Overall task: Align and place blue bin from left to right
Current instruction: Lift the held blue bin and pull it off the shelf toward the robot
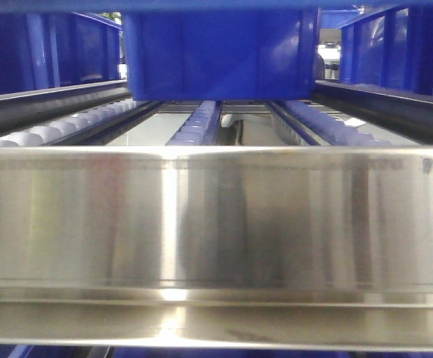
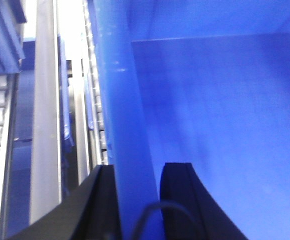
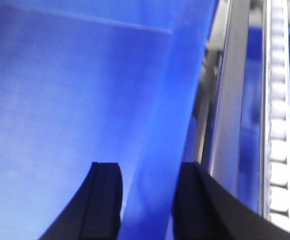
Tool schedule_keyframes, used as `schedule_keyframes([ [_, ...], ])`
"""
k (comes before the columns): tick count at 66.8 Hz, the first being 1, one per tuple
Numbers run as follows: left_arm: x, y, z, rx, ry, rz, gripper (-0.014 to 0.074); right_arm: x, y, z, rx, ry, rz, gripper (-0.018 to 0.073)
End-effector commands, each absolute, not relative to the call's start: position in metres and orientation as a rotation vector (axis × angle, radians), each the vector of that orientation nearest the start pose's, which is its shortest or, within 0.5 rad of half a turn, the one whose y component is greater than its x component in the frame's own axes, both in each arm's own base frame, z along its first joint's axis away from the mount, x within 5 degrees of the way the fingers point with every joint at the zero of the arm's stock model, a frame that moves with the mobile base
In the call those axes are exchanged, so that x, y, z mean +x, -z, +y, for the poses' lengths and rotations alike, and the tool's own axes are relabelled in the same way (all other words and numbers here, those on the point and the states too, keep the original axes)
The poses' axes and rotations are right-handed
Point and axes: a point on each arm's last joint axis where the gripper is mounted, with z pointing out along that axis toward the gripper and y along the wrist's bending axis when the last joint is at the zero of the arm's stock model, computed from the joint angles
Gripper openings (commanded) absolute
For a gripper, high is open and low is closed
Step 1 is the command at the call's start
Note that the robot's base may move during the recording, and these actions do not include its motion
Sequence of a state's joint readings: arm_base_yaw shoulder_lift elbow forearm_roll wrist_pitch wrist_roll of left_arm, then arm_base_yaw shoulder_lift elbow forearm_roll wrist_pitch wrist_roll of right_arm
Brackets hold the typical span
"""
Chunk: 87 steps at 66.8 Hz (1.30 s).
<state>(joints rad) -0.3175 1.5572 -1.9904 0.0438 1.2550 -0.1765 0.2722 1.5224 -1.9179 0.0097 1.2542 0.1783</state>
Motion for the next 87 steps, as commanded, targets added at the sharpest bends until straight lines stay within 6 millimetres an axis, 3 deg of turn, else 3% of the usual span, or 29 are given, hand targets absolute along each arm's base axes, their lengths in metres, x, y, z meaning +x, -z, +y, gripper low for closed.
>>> schedule_keyframes([
  [1, 0.2812, -0.5059, -0.0938, 0.174, 0.256, 2.226, -0.0111, 0.2896, -0.4922, 0.0728, -0.073, -0.171, 2.256, -0.0070],
  [87, 0.2812, -0.5059, -0.0937, 0.173, 0.254, 2.225, -0.0111, 0.2944, -0.4943, 0.0742, -0.073, -0.181, 2.209, -0.0070],
])
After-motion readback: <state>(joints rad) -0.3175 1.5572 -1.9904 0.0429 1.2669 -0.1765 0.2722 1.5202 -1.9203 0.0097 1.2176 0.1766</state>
